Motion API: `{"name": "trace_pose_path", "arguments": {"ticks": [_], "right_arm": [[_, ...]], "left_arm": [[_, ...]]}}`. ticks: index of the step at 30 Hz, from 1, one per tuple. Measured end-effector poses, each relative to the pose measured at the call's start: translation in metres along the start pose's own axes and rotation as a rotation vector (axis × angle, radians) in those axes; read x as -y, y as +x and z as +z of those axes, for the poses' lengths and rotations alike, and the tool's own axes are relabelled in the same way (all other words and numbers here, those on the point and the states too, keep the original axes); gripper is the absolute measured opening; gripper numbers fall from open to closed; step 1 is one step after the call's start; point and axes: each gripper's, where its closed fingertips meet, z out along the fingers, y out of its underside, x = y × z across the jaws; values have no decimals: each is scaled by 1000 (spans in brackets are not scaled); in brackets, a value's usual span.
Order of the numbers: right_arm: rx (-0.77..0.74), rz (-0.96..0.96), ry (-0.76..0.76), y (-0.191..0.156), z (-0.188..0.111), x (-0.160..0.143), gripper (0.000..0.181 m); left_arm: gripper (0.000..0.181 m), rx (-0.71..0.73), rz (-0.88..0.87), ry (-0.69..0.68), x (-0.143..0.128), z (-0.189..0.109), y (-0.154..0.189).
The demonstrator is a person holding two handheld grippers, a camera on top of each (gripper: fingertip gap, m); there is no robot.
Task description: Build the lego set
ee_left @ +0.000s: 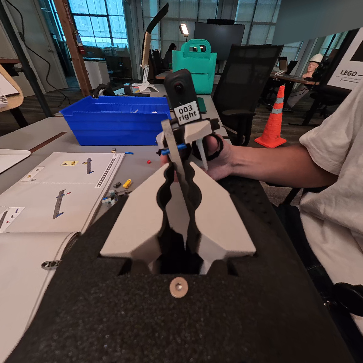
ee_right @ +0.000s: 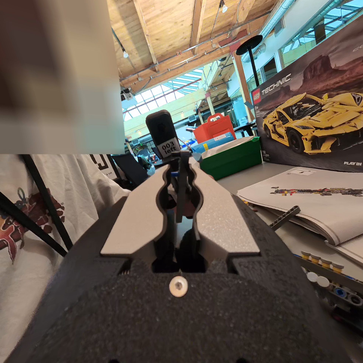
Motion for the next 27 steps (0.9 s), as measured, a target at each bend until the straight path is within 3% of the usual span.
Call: {"name": "trace_pose_path", "arguments": {"ticks": [2,10,20,27], "right_arm": [[-2,15,48,2,-5,8,7],[-22,49,67,8,-10,10,7],[-11,260,80,20,-12,6,9],[-45,226,77,24,-13,6,15]], "left_arm": [[10,-3,-4,-6,-2,1,0],[8,-19,-79,1,-3,-1,-5],[7,-77,-249,-6,-7,-5,-13],[7,-62,-276,-10,-8,-8,-19]]}}
